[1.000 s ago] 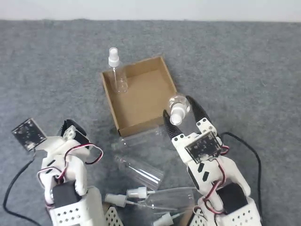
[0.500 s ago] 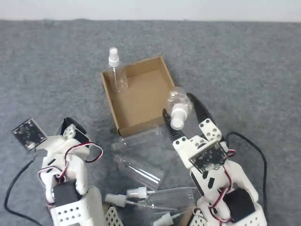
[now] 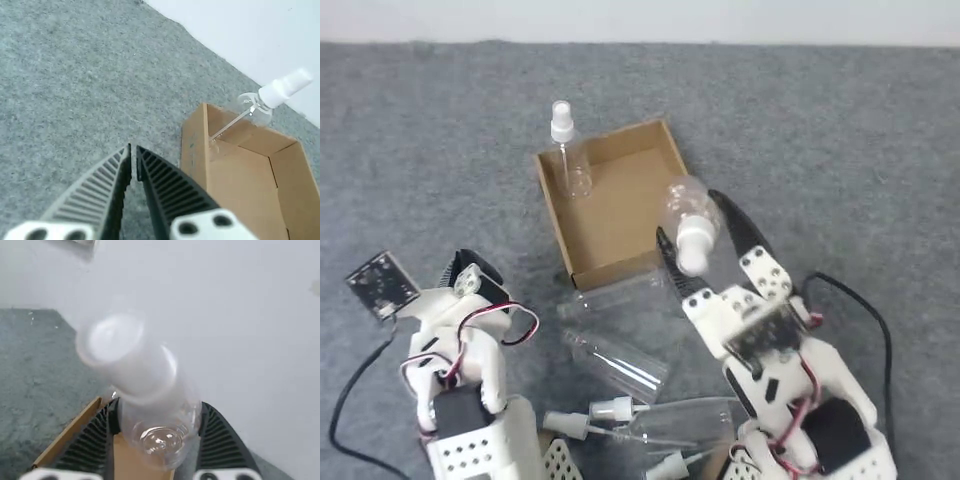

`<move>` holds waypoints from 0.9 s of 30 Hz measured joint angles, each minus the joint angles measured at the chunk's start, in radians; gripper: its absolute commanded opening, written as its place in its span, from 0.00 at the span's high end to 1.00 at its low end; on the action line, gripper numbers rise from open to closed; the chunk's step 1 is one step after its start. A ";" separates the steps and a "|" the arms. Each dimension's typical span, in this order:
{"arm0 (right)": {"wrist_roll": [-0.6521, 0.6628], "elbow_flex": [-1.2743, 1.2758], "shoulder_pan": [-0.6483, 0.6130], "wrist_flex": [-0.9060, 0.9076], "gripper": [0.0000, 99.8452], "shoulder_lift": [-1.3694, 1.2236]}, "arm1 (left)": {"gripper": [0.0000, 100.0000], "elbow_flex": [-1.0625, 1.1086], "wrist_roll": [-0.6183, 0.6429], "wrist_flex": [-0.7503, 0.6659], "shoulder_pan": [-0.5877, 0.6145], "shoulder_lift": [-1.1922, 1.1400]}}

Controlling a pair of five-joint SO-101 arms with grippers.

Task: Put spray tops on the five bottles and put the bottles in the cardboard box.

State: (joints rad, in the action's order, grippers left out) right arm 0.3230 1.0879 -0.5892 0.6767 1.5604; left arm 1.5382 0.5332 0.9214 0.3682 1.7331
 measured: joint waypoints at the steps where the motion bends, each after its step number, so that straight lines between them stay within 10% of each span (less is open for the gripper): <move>1: -0.002 -0.011 -0.011 0.000 0.99 -0.038 | 0.99 0.000 0.000 0.000 0.000 0.000; 27: -0.138 -0.354 -0.087 -0.147 0.99 -0.898 | 0.98 0.087 0.000 -0.144 0.000 0.000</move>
State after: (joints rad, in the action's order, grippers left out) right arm 0.1849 0.7334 -0.6767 0.5294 0.6628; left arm 1.6256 0.5332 0.7772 0.3682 1.7331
